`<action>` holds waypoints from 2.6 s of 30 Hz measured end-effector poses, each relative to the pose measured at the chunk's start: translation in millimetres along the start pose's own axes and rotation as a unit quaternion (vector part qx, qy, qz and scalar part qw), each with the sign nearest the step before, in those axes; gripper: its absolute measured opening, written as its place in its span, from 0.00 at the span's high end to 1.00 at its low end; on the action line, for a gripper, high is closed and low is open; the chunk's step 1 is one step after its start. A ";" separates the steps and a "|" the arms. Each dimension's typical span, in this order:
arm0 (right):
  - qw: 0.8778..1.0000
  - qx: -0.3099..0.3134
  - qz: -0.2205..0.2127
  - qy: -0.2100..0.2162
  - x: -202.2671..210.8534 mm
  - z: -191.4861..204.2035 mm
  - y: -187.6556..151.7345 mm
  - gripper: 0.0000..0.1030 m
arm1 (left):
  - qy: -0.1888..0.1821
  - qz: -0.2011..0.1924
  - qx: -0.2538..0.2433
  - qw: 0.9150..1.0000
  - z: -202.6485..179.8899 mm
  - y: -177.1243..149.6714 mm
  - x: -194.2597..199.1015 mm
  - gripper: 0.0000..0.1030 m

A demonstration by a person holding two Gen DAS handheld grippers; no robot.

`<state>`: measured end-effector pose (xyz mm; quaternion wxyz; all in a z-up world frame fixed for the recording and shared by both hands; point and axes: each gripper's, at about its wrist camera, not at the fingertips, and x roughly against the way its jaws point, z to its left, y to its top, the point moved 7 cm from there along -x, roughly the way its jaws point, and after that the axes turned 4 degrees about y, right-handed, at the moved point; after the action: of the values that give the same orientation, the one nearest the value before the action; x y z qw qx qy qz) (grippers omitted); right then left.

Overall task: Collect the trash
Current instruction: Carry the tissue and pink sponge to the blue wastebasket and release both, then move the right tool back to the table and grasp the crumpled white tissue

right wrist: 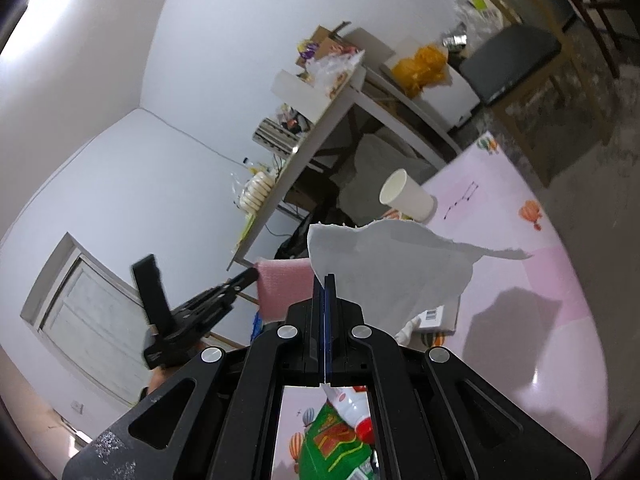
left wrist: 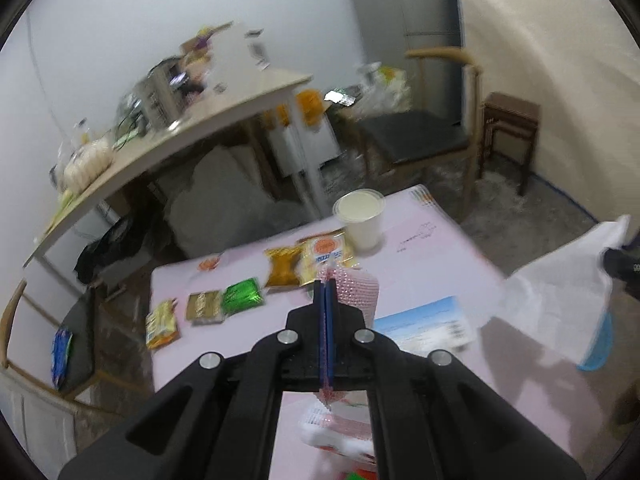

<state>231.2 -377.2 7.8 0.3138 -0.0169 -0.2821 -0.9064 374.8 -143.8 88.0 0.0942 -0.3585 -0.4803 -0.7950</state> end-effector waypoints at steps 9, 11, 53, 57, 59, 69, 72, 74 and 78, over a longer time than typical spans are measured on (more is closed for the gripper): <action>0.998 0.010 -0.052 -0.029 113.5 -4.5 -13.5 1.00 | -0.156 -0.044 -0.053 0.985 -161.2 16.0 77.0 1.00; 0.996 0.002 -0.069 -0.047 146.5 -15.3 -18.6 1.00 | -0.190 -0.040 -0.070 0.978 -207.1 14.5 80.6 1.00; 0.864 -0.421 -0.193 -0.197 356.3 -365.3 -139.7 0.43 | -0.282 0.079 -0.158 0.943 -563.4 -80.1 -28.2 0.18; 0.881 -0.388 -0.189 -0.191 365.1 -331.5 -138.2 0.42 | -0.293 0.058 -0.112 0.948 -508.0 -65.9 8.1 0.16; 0.893 -0.368 -0.184 -0.183 363.0 -312.1 -131.5 0.42 | -0.300 0.049 -0.098 0.948 -481.6 -58.9 27.1 0.14; 0.963 -0.195 -0.082 -0.166 281.9 -168.2 -82.9 0.39 | -0.293 -0.030 0.040 0.955 -276.7 -48.4 106.2 0.05; 0.977 -0.151 -0.029 -0.147 227.5 -124.8 -74.5 0.38 | -0.266 -0.041 0.084 0.960 -209.9 -62.2 107.8 0.05; 0.983 -0.130 0.004 -0.133 185.0 -98.9 -71.7 0.38 | -0.244 -0.047 0.106 0.963 -170.6 -73.2 106.9 0.05; 0.987 -0.105 0.066 -0.099 101.5 -59.6 -70.2 0.35 | -0.200 -0.043 0.145 0.968 -100.4 -101.6 95.7 0.05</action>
<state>117.9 -419.8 -56.4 0.3398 -0.1578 -0.2134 -0.9023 207.1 -155.7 52.2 0.0129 -0.4711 -0.6147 -0.6325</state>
